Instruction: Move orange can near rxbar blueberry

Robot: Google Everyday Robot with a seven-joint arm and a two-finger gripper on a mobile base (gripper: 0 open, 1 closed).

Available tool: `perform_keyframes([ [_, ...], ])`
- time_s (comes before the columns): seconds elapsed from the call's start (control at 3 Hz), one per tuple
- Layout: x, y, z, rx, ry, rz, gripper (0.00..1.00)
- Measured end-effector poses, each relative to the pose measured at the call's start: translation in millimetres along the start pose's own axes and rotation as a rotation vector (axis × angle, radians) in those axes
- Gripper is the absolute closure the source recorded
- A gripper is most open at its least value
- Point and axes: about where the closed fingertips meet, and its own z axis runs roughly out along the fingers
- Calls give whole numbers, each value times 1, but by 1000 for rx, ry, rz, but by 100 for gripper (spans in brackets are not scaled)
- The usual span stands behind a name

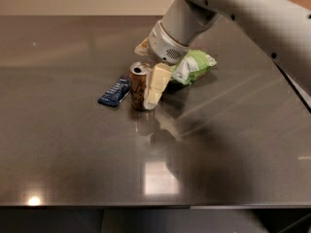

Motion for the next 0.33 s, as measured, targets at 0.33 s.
perform_keyframes([
  [0.33, 0, 0, 0, 0, 0, 0, 0],
])
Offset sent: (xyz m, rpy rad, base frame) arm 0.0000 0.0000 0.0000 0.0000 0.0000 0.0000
